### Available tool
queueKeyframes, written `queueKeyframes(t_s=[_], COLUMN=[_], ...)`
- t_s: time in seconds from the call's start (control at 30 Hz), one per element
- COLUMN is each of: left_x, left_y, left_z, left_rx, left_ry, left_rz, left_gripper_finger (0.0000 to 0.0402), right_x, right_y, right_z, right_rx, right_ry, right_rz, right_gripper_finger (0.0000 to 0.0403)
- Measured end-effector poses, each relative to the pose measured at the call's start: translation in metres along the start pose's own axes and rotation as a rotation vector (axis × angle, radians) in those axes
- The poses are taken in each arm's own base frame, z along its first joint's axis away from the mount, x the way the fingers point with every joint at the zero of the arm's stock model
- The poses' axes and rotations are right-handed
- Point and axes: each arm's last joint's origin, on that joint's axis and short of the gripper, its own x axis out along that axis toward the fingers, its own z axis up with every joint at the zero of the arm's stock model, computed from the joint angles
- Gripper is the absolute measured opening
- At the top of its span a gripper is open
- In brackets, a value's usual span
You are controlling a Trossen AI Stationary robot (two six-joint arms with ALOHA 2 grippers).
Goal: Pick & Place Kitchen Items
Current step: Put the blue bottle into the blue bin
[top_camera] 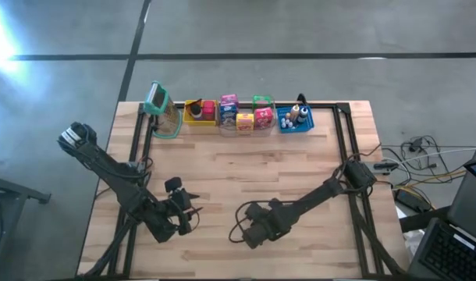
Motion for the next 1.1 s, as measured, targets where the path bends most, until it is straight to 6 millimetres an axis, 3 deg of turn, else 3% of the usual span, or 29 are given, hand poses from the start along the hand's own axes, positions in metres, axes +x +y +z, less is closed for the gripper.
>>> queueKeyframes(t_s=[0.27, 0.43, 0.57, 0.63, 0.77, 0.9, 1.1], left_x=[0.014, 0.022, 0.019, 0.022, 0.037, 0.050, 0.061], left_y=[0.000, -0.001, 0.007, 0.012, 0.013, 0.000, -0.017], left_z=[-0.013, -0.019, -0.015, -0.013, 0.001, 0.024, 0.053], left_rx=[-0.008, -0.003, 0.041, 0.069, 0.082, 0.135, 0.183], left_ry=[-0.232, -0.475, -0.738, -0.803, -0.810, -0.831, -0.873], left_rz=[0.061, -0.116, -0.332, -0.351, -0.335, -0.398, -0.399], left_gripper_finger=[0.0195, 0.0195, 0.0195, 0.0195, 0.0195, 0.0195, 0.0195], right_x=[-0.055, -0.108, -0.138, -0.152, -0.168, -0.177, -0.180], right_y=[-0.011, -0.012, -0.003, 0.004, 0.018, 0.025, 0.028], right_z=[0.005, 0.004, 0.006, 0.009, 0.015, 0.019, 0.017], right_rx=[-0.074, -0.115, -0.173, -0.217, -0.330, -0.382, -0.424], right_ry=[-0.245, -0.525, -0.714, -0.793, -0.925, -1.009, -1.033], right_rz=[-0.065, -0.010, 0.078, 0.139, 0.186, 0.210, 0.213], right_gripper_finger=[0.0063, 0.0066, 0.0082, 0.0084, 0.0071, 0.0060, 0.0079])
